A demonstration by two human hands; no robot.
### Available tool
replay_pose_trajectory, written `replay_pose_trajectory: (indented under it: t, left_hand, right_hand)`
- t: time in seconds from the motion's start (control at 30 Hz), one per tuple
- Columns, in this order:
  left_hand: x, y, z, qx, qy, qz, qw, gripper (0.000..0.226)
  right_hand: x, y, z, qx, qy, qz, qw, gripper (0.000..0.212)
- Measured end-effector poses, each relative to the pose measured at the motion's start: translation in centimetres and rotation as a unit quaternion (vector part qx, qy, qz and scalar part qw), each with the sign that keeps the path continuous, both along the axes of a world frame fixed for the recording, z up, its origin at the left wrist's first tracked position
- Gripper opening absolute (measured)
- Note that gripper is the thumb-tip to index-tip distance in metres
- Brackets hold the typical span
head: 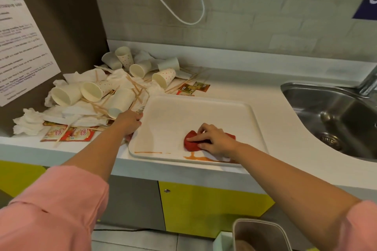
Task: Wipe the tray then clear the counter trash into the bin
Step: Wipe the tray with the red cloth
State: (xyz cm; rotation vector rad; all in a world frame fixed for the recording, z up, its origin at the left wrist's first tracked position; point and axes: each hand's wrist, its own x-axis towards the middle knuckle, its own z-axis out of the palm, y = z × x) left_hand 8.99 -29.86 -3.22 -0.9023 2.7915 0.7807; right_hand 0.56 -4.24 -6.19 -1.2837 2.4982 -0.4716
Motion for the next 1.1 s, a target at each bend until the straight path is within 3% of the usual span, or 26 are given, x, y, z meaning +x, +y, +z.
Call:
replay_pose_trajectory:
  t: [0.33, 0.6, 0.83, 1.1]
  left_hand:
    - [0.0, -0.7, -0.4, 0.051, 0.009, 0.013, 0.999, 0.046]
    - [-0.3, -1.6, -0.8, 0.043, 0.021, -0.038, 0.998, 0.044]
    - [-0.5, -1.7, -1.4, 0.009, 0.015, -0.062, 0.998, 0.046]
    - [-0.6, -1.8, -1.5, 0.01, 0.004, -0.054, 0.998, 0.046]
  right_hand:
    - [2.9, -8.3, 0.0, 0.007, 0.011, 0.035, 0.999, 0.038]
    - [5.6, -12.9, 0.6, 0.058, 0.041, 0.075, 0.995, 0.041]
    - [5.7, -12.2, 1.2, 0.108, 0.04, 0.124, 0.986, 0.044]
    - [5.2, -8.4, 2.2, 0.136, -0.002, 0.093, 0.986, 0.044]
